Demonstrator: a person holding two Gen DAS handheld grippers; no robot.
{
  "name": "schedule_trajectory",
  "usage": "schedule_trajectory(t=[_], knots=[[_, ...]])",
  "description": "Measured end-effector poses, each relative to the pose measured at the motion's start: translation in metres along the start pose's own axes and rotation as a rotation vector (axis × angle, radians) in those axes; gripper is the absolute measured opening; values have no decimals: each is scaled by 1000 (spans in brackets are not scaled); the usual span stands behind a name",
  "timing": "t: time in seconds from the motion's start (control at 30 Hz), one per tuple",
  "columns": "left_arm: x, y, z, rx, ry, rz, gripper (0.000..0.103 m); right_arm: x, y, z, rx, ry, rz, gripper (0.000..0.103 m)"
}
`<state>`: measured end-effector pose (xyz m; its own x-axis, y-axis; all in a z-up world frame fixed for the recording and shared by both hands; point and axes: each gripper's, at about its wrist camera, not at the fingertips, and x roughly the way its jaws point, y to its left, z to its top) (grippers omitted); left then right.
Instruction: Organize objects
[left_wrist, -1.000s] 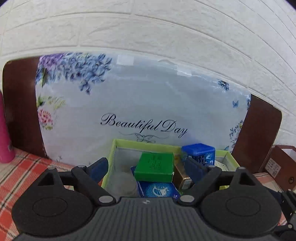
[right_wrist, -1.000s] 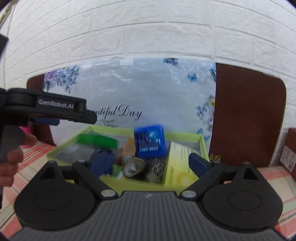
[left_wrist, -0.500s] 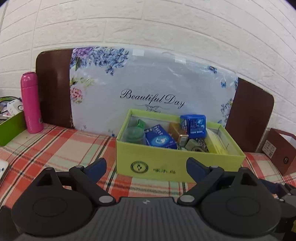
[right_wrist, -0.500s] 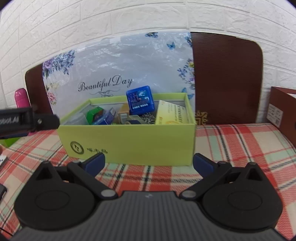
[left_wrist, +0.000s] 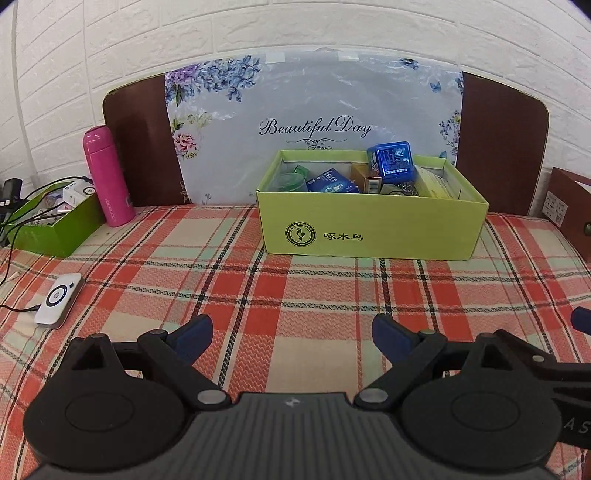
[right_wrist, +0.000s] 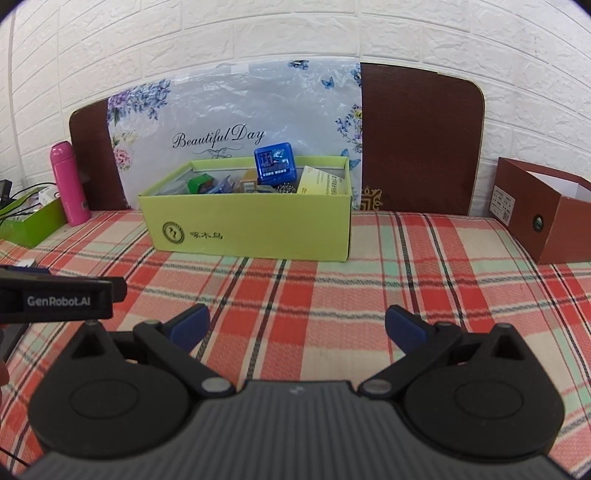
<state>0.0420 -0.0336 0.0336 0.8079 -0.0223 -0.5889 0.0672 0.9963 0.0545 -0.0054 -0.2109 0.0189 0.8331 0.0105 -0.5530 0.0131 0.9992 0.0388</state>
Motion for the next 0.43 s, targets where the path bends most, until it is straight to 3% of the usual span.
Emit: schedule_trajectory(t=[0.43], knots=[[-28, -2, -10, 1, -30, -21, 96, -26, -2, -15, 31, -19, 12, 103]])
